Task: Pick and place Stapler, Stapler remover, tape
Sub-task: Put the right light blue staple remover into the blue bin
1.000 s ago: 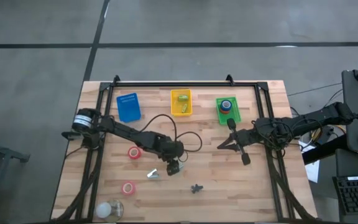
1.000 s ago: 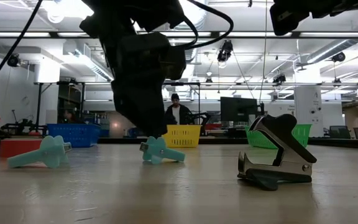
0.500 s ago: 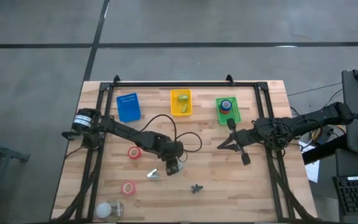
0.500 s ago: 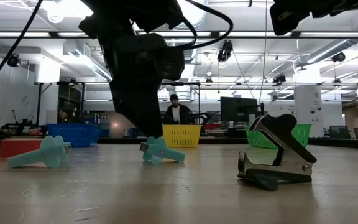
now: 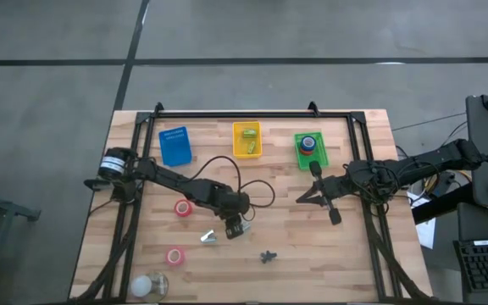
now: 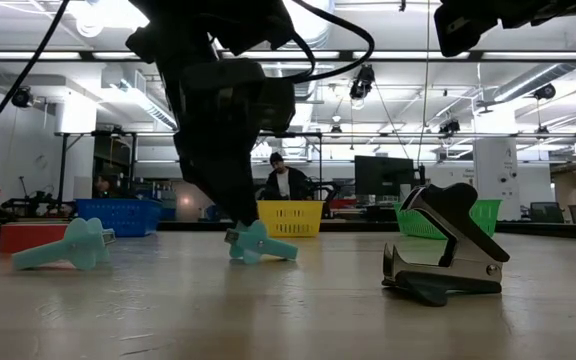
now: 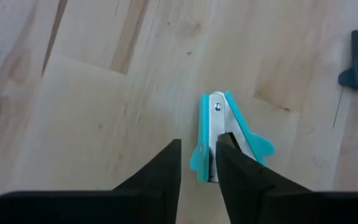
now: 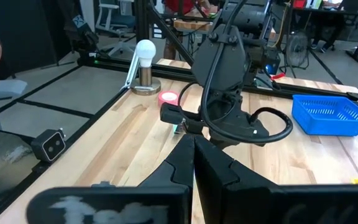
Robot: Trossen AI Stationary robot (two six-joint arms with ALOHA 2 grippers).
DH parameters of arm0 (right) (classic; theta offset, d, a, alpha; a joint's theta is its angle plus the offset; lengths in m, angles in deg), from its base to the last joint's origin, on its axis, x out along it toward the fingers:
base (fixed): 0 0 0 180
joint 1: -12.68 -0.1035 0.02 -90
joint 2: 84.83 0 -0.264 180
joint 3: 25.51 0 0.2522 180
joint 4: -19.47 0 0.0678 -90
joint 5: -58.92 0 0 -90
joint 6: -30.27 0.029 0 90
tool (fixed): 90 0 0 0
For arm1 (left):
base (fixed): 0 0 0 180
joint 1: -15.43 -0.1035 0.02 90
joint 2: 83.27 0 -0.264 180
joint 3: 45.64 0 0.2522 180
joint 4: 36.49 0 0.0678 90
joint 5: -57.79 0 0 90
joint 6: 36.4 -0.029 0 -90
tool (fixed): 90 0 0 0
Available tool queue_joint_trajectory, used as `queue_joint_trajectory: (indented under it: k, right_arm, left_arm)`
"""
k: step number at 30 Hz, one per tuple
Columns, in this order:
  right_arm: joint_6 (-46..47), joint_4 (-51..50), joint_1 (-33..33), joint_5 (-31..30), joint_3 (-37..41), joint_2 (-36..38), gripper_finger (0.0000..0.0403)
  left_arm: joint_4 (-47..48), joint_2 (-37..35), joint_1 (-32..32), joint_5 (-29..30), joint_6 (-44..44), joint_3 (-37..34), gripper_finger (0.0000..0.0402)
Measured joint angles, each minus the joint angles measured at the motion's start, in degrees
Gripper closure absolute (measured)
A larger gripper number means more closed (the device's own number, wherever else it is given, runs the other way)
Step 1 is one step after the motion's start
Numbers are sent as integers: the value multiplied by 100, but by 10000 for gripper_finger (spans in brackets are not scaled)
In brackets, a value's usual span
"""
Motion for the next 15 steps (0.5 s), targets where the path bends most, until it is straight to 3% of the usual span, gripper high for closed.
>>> queue_joint_trajectory:
  k: [15]
  right_arm:
    - [17, 6, 0, 4, 0, 0, 394]
  left_arm:
    - [-162, 49, 5, -44, 10, -2, 333]
